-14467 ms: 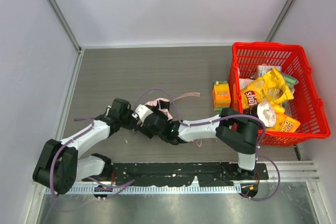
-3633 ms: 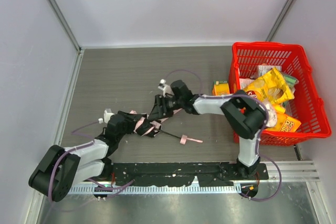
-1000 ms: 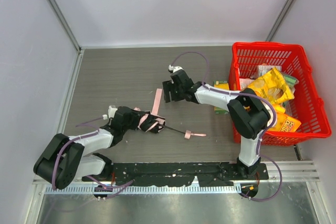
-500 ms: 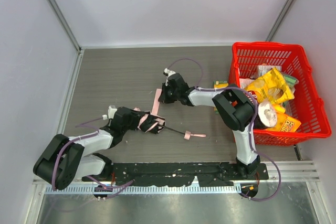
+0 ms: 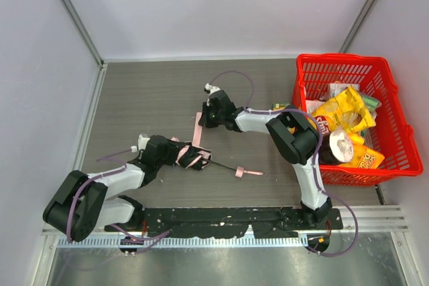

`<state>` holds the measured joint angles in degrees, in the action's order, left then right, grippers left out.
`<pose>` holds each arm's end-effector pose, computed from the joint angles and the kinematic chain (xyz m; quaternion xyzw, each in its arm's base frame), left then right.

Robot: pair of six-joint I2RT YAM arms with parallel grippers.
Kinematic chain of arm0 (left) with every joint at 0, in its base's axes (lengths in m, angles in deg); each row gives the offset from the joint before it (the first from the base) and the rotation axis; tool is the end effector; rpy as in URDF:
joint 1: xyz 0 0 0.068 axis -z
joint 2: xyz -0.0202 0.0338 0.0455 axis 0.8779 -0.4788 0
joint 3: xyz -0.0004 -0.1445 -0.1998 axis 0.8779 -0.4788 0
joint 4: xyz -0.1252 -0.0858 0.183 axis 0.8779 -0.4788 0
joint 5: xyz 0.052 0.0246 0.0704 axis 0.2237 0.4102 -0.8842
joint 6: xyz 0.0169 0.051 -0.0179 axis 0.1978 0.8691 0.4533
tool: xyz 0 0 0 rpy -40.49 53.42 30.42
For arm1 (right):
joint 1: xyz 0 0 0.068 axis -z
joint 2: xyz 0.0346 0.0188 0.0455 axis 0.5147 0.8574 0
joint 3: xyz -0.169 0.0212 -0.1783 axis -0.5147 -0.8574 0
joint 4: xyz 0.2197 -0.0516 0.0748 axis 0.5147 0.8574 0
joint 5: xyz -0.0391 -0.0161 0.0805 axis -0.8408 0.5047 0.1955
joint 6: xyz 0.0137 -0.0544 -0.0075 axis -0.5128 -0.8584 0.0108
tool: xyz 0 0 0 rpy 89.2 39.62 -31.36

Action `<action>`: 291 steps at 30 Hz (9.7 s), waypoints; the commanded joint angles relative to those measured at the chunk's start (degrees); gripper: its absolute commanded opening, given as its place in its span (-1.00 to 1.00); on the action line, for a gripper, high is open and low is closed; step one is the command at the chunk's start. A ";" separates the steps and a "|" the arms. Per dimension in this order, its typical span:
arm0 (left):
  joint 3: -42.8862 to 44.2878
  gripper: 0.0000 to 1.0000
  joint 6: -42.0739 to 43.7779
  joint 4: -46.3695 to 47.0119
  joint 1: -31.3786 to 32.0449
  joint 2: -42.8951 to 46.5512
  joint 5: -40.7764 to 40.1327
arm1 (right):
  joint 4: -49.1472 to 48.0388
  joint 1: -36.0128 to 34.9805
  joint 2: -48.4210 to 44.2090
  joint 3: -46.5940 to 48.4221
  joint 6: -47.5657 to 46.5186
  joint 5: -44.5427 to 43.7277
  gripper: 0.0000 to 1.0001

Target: Put away the umbrella

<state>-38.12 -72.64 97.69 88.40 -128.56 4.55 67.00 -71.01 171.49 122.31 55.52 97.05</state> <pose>0.1828 -0.0858 0.1161 -0.5102 0.7511 -0.3148 0.2766 0.3294 0.2837 0.1303 -0.1297 0.8857 0.2945 0.3346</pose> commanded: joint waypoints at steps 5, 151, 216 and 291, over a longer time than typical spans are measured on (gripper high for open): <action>-1.38 -1.00 1.42 -15.83 -0.11 -2.89 -1.25 | 5.70 -0.05 -3.97 4.02 -4.33 0.92 -0.83; -6.92 0.99 14.87 -30.90 -0.90 55.67 -0.11 | 7.38 -5.76 0.06 -10.48 -28.67 23.52 -0.98; -6.82 -1.00 24.62 -5.22 -7.67 -6.76 6.22 | 6.05 2.59 9.12 -3.53 -14.26 50.15 -0.98; -2.52 0.39 13.54 3.42 -8.02 -8.79 6.93 | 8.19 -0.58 7.10 0.42 -12.08 44.24 -0.99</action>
<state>-36.27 -62.41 109.58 79.29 -135.36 16.40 77.93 -71.33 175.27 124.98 37.71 142.34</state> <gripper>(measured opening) 0.728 0.454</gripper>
